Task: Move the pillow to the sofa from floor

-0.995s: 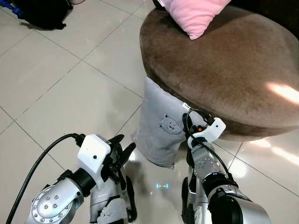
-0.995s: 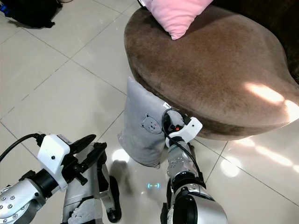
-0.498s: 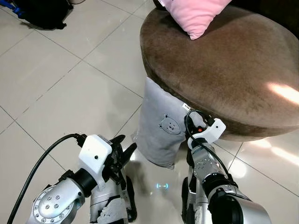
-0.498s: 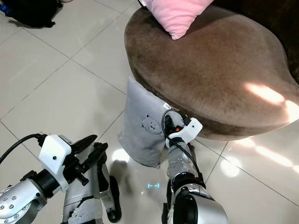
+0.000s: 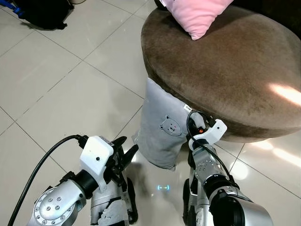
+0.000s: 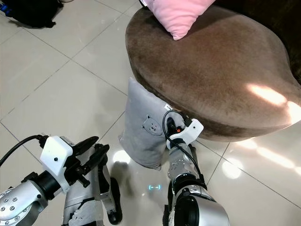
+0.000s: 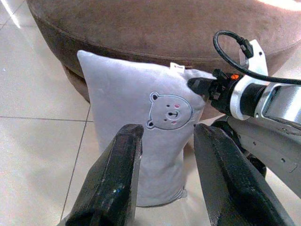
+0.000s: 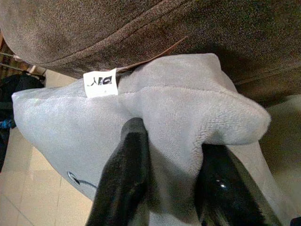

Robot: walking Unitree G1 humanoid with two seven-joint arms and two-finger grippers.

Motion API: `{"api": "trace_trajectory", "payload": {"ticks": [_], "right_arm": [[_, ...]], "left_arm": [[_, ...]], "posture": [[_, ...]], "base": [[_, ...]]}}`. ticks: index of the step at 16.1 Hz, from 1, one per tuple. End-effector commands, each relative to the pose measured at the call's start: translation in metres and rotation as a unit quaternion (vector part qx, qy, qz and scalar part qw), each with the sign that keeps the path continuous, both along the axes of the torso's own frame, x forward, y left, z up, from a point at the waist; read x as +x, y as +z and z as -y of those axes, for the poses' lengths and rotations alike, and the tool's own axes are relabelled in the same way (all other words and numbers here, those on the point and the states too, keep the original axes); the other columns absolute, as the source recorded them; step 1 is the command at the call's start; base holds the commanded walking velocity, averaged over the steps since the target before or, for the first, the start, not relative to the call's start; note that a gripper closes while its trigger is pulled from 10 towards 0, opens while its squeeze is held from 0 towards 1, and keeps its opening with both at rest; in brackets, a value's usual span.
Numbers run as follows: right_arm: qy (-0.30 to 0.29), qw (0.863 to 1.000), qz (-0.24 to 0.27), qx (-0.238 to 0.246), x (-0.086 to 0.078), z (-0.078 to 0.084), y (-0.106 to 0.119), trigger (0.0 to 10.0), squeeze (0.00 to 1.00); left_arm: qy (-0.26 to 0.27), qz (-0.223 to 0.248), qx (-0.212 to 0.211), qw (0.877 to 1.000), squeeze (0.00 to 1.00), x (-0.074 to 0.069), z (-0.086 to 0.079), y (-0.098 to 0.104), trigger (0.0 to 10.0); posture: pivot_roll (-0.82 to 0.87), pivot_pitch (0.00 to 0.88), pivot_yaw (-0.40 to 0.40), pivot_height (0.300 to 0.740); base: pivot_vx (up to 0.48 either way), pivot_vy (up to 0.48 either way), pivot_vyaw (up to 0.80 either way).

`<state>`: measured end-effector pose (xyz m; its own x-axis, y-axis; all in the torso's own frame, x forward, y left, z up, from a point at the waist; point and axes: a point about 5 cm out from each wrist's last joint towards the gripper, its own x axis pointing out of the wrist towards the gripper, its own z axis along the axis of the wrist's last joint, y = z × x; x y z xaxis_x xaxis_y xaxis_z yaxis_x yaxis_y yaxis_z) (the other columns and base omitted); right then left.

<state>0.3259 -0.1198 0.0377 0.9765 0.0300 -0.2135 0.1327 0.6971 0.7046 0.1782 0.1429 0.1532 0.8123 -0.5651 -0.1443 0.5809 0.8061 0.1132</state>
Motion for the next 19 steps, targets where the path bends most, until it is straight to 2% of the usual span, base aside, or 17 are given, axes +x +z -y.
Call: {"api": "trace_trajectory", "payload": {"ticks": [1, 4, 7, 9, 10, 13, 14, 15, 16, 17, 18, 19], "right_arm": [[0.001, 1.0, -0.008, 0.013, -0.003, -0.004, -0.004, 0.0, 0.0], [0.003, 1.0, -0.006, 0.017, -0.002, -0.005, -0.003, 0.0, 0.0], [0.05, 0.998, 0.013, 0.021, -0.001, -0.014, 0.0, 0.0, 0.0], [0.144, 0.986, 0.074, 0.033, -0.002, -0.031, 0.013, 0.0, 0.0], [0.173, 0.978, 0.107, 0.041, -0.003, -0.036, 0.023, 0.0, 0.0], [0.195, 0.965, 0.165, 0.057, -0.006, -0.037, 0.051, 0.0, 0.0], [0.193, 0.96, 0.194, 0.06, -0.012, -0.035, 0.072, 0.0, 0.0], [0.193, 0.96, 0.194, 0.06, -0.012, -0.035, 0.072, 0.0, 0.0], [0.177, 0.961, 0.206, 0.053, -0.015, -0.031, 0.086, 0.0, 0.0], [0.095, 0.968, 0.231, 0.031, -0.016, -0.014, 0.115, 0.0, 0.0], [0.041, 0.962, 0.267, 0.022, -0.019, 0.002, 0.146, 0.0, 0.0], [0.029, 0.959, 0.28, 0.017, -0.021, 0.007, 0.157, 0.0, 0.0]], "left_arm": [[-0.003, -0.004, 0.006, 1.0, 0.0, -0.002, 0.0, 0.0, 10.0], [-0.004, -0.004, 0.007, 1.0, 0.0, 0.001, 0.0, -0.001, 10.0], [-0.002, -0.002, 0.009, 1.0, 0.0, 0.013, 0.0, -0.006, 10.0], [0.009, 0.005, 0.005, 1.0, 0.0, 0.029, 0.0, -0.01, 10.0], [0.015, 0.007, 0.004, 1.0, 0.0, 0.038, -0.001, -0.012, 10.0], [0.027, 0.01, 0.0, 1.0, 0.0, 0.059, -0.003, -0.017, 10.0], [0.034, 0.015, -0.006, 0.999, 0.0, 0.073, -0.004, -0.02, 10.0], [0.034, 0.015, -0.006, 0.999, 0.0, 0.073, -0.004, -0.02, 10.0], [0.039, 0.032, -0.008, 0.999, 0.0, 0.081, -0.005, -0.019, 10.0], [0.066, 0.071, -0.026, 0.995, 0.0, 0.091, -0.007, -0.016, 10.0], [0.073, 0.095, -0.035, 0.992, 0.0, 0.097, -0.007, -0.015, 10.0], [0.069, 0.101, -0.037, 0.992, 0.0, 0.099, -0.007, -0.014, 10.0]], "posture": [[0.18, 0.315, 0.073, 0.503], [0.18, 0.302, 0.068, 0.503], [0.17, 0.274, 0.047, 0.503], [0.14, 0.229, 0.025, 0.503], [0.12, 0.21, 0.019, 0.503], [0.08, 0.155, 0.012, 0.503], [0.06, 0.14, 0.013, 0.503], [0.06, 0.14, 0.013, 0.503], [0.04, 0.125, 0.015, 0.503], [0.02, 0.101, 0.011, 0.503], [0.02, 0.087, 0.011, 0.503], [0.02, 0.087, 0.011, 0.503]], "base": [[0.0, 0.0, 0.0], [0.0, 0.0, 0.0], [0.0, 0.0, 0.0], [0.0, 0.0, 0.0], [0.0, 0.0, 0.0], [0.0, 0.0, 0.0], [0.0, 0.0, 0.0], [0.0, 0.0, 0.0], [0.0, 0.0, 0.0], [0.0, 0.0, 0.0], [0.0, 0.0, 0.0], [0.0, 0.0, 0.0]]}}
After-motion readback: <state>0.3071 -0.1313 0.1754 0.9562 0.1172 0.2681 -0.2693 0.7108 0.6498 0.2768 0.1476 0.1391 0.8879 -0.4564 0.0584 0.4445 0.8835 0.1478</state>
